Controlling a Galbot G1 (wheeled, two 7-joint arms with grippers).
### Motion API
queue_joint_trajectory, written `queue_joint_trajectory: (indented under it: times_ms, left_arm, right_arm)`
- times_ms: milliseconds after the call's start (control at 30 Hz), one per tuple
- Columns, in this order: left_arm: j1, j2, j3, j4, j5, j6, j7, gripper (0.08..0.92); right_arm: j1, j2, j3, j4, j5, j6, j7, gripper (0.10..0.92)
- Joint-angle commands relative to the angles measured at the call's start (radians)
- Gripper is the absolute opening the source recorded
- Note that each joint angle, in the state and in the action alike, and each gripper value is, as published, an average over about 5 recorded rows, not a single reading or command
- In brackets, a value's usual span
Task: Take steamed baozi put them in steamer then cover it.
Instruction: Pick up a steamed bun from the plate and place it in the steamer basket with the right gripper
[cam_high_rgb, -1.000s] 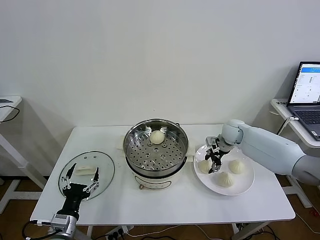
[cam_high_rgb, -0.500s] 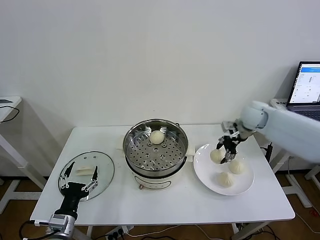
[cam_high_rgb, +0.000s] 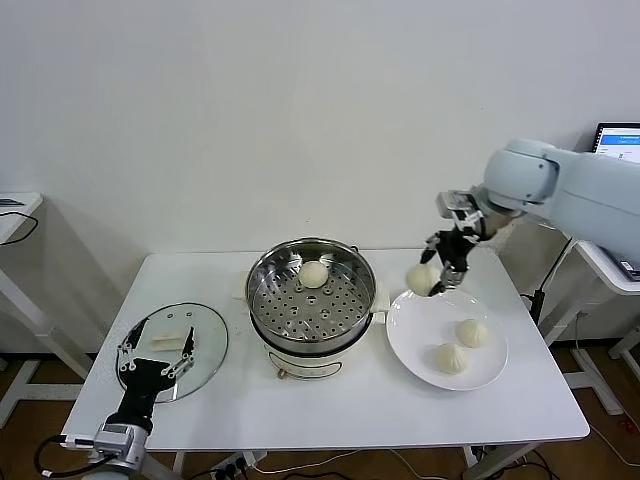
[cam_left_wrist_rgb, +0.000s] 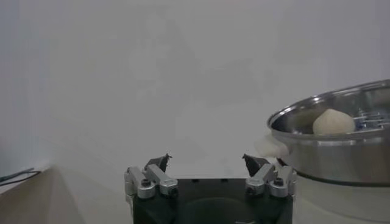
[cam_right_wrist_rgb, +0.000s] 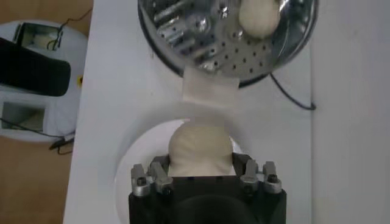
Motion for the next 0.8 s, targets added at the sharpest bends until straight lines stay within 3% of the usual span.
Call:
queue_joint_trajectory:
  times_ms: [33,367,800]
  left_arm:
    - [-0.003,0.001,-0.017,0.001,-0.011,0.002,0.002,0.823]
    - [-0.009,-0.002,-0.039,0.01,-0.018,0.006,0.005,0.823]
    - [-0.007,-0.001,-0.064,0.016,-0.023,0.006,0.013,0.823]
  right_arm:
    - [-0.013,0.259,0.026,-0.033,0.11,-0.092,0.088,0.679]
    - [-0.095,0.493,0.061,-0.196,0.115,-0.105,0.098,0.679]
    - [-0.224,0.675,0.095,-0.418,0.057,-0.098,0.07,0.679]
